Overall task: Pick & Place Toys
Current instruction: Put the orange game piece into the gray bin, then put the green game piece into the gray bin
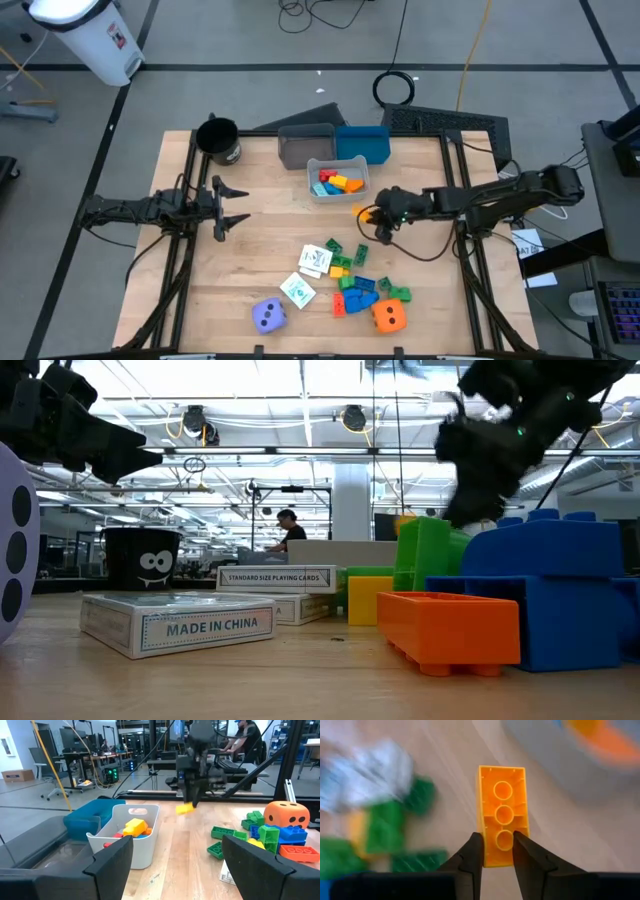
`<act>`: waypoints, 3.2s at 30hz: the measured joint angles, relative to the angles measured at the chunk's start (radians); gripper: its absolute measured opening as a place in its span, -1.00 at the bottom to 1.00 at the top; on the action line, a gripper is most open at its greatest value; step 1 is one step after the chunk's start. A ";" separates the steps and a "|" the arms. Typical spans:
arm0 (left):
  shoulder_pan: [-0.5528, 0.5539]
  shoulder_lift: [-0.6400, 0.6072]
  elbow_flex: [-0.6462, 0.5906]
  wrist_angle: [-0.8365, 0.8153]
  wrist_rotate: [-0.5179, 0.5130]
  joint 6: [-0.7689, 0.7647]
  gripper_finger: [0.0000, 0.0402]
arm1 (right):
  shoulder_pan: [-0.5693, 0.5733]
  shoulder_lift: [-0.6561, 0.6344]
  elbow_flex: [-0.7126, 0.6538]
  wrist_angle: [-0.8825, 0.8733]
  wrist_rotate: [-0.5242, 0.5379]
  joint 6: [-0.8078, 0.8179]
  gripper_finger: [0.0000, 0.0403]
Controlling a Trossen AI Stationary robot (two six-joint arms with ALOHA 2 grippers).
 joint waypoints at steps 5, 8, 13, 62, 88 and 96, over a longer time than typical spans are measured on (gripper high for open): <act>0.000 0.000 0.000 0.000 0.000 0.000 0.54 | -0.038 -0.009 0.001 0.183 0.000 -0.125 -0.62; 0.000 0.000 0.000 0.000 0.000 0.000 0.54 | -0.102 0.006 0.002 0.231 0.002 -0.167 -0.62; 0.000 0.000 0.000 0.000 0.000 0.000 0.55 | -0.238 0.031 0.002 0.227 0.001 -0.197 -0.62; 0.000 0.000 0.000 0.000 0.000 0.000 0.54 | 0.347 -0.059 0.002 0.239 -0.080 -0.343 0.44; 0.000 0.000 0.000 0.000 0.000 0.000 0.54 | 0.834 0.127 0.083 -0.291 0.160 0.134 0.45; 0.000 0.000 0.000 0.000 0.000 0.000 0.54 | 0.834 0.250 0.083 -0.195 0.104 0.107 0.40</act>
